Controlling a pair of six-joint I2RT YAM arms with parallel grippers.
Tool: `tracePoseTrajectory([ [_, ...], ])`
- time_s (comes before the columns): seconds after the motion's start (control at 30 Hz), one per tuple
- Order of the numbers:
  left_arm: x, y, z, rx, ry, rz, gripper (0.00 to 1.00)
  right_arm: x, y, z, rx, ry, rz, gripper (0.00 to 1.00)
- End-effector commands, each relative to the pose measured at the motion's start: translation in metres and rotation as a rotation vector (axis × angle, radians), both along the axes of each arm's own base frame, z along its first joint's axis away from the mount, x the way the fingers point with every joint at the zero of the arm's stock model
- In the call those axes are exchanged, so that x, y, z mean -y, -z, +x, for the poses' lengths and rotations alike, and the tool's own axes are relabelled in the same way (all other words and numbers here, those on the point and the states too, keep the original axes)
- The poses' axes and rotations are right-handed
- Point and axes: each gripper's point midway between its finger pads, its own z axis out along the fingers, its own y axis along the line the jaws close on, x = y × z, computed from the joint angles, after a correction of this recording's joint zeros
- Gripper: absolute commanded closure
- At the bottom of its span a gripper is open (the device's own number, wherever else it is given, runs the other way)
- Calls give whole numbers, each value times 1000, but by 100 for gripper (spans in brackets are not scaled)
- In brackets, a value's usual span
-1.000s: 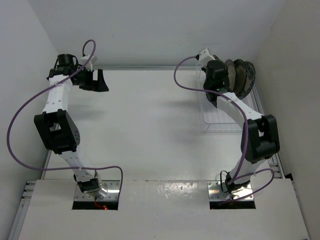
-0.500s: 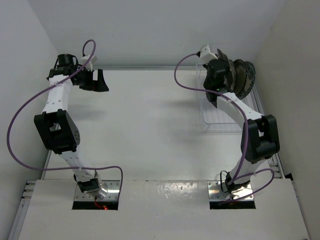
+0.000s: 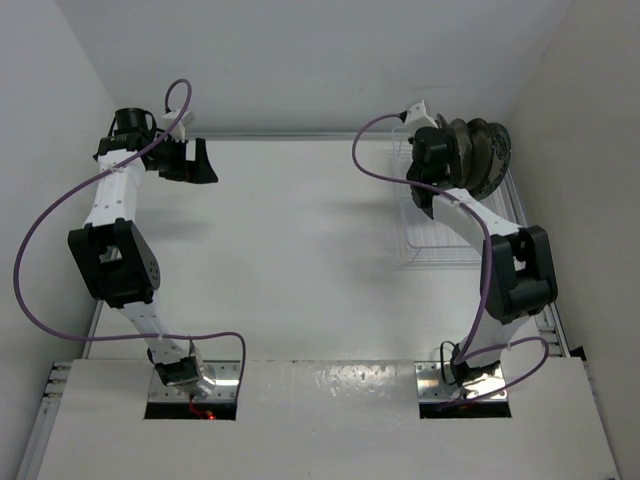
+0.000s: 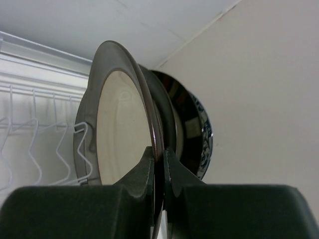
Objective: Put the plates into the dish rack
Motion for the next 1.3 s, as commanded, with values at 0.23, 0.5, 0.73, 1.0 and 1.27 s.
tracePoseTrajectory([
  [0.23,-2,-25,1,71,11,3,0,23,-10,0,196,113,278,100],
  [0.5,-2,-29,0,80,11,5,0,42,15,2,176,161,386,100],
  [0.73,-2,-29,0,80,11,5,0,42,3,2,173,137,387,64],
  [1.0,-2,-29,0,80,11,5,0,37,-43,-14,212,92,359,45],
  [1.27,0,-30,0,82,17,-2,0,32,-95,-42,273,47,407,28],
])
